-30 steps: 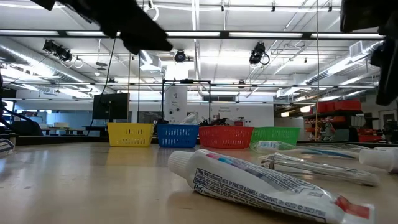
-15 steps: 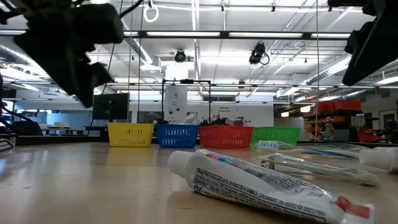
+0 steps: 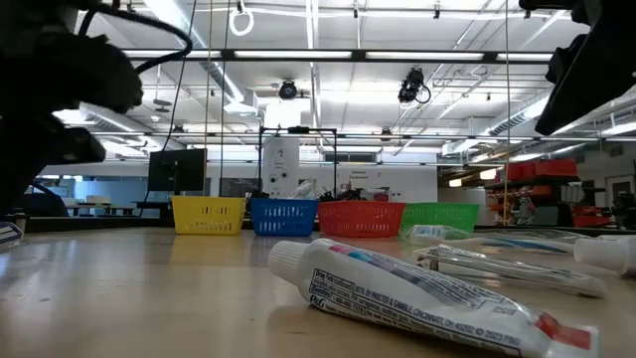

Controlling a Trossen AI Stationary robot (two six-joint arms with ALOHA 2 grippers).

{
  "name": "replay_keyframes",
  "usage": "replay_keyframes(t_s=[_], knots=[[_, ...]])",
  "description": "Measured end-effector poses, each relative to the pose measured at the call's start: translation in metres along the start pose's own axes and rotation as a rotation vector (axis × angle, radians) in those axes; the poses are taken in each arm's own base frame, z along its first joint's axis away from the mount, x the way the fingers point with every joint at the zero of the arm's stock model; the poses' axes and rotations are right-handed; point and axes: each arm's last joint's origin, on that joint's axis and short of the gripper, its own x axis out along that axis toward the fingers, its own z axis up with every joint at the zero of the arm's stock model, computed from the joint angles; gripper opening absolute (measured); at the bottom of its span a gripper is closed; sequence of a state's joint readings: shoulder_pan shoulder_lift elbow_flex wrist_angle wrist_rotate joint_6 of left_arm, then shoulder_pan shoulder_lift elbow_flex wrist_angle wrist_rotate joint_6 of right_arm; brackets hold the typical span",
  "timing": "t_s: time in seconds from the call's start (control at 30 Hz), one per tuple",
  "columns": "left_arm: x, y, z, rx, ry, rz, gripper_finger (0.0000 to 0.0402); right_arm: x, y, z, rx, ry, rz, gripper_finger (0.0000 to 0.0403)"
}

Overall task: Pick & Place Travel size toiletries
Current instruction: Put the razor blade into the green bin

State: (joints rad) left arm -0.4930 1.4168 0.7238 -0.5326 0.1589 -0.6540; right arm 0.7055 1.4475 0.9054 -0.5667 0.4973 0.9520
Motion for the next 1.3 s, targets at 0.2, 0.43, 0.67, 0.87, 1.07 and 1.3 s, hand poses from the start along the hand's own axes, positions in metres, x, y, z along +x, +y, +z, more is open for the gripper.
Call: replay_keyframes(t_s=[0.2,0.43,0.67,0.87,1.07,1.3], knots=[[0.016,-0.005,-0.007,0.008,0.071,0.04,0.019,0.0,0.0,0.0,0.001,-0.001,0.002,0.0207],[0.019,-0.01,-0.01,0.002,0.047,0.062,0.0202,0.0,0.0,0.0,0.0,0.0,0.001,0.0207],[0.021,-0.018,-0.016,0.037,0.01,0.089,0.019,0.0,0.0,0.0,0.0,0.0,0.001,0.0207],[0.022,-0.022,-0.019,0.054,-0.029,0.119,0.0188,0.0,0.0,0.0,-0.004,0.0,0.001,0.0207],[0.027,-0.017,-0.023,0.062,-0.038,0.124,0.0188,0.0,0.0,0.0,-0.032,-0.001,0.002,0.0207],[0.028,-0.019,-0.027,0.096,-0.058,0.145,0.018,0.0,0.0,0.0,-0.05,-0.001,0.002,0.0207]])
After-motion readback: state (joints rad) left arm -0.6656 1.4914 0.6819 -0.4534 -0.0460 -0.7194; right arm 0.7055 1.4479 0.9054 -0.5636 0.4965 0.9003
